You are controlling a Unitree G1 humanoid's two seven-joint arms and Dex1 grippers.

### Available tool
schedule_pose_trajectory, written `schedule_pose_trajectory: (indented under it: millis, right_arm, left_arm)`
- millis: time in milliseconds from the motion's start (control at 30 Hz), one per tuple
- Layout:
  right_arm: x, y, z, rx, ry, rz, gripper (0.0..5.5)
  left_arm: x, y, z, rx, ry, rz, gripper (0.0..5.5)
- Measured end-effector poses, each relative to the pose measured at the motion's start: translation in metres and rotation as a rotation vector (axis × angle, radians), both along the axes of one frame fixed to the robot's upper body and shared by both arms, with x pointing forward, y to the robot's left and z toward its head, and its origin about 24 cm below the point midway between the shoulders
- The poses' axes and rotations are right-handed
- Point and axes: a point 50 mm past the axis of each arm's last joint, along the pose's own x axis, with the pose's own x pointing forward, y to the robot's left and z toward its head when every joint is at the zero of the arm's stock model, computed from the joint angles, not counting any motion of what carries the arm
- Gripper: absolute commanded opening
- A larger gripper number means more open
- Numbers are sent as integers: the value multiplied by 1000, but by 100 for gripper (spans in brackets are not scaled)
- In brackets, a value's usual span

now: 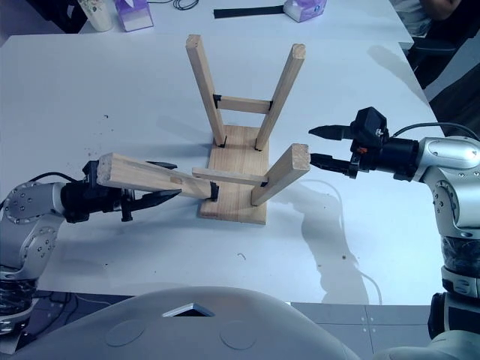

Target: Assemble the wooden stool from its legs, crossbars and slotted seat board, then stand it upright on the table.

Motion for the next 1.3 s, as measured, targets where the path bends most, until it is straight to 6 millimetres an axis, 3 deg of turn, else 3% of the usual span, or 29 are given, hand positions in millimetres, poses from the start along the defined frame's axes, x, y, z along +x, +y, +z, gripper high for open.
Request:
schedule_pose_trajectory:
  millis: [167,400,1300]
  right_arm:
    - [-2,2,-1,-5,-8,-6,293]
    - [-5,5,-2,-8,-10,-3,293]
    - [-10,23,-10,22,-24,26,293]
  left_arm:
    - [14,1,11,74,27,-108,204]
    - [26,2,13,89,85,-120,204]
    - [40,-32,18,238,207,-188,204]
